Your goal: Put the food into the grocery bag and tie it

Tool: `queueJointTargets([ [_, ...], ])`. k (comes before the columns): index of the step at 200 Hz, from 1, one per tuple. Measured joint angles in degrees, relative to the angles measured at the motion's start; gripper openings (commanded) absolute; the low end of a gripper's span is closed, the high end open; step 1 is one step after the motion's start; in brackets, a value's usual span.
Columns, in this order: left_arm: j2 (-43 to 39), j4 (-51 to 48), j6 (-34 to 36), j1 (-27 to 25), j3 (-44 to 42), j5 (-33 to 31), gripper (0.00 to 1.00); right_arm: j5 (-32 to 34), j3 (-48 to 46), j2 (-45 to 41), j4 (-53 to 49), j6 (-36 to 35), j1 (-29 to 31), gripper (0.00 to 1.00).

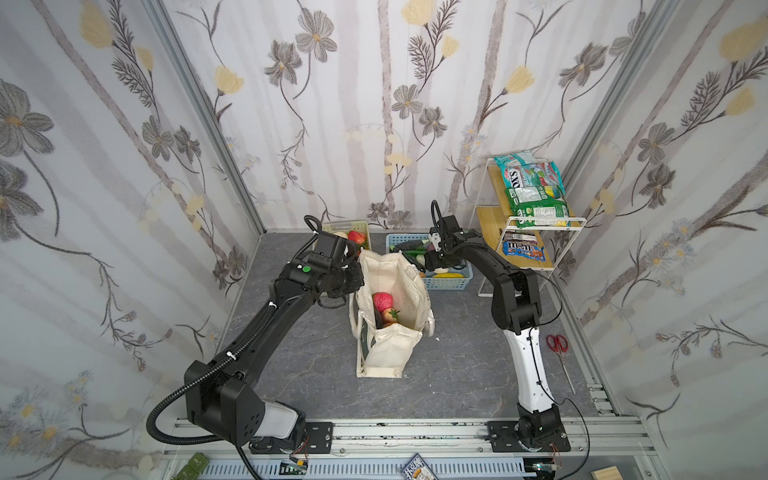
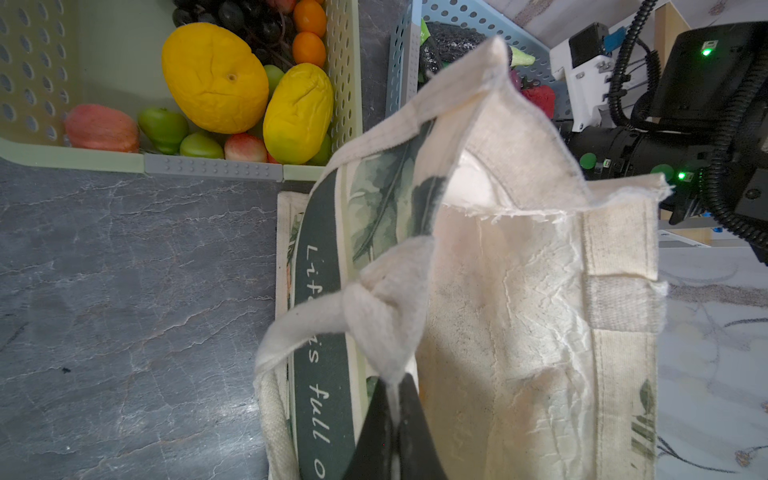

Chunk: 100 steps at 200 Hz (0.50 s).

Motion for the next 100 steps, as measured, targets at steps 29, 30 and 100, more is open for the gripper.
queueJointTargets([
  [29,0.0,0.0,0.04,0.0,0.0,0.0,0.0,-0.39,-0.02,0.52,-0.26,-0.37,0.02,0.78],
  [30,0.0,0.0,0.04,0.0,0.0,0.0,0.0,-0.39,-0.02,0.55,-0.26,-0.37,0.02,0.79],
  [100,-0.04,0.0,0.04,0.02,0.0,-0.04,0.0,0.66,-2.25,1.75,0.59,0.76,0.42,0.67],
])
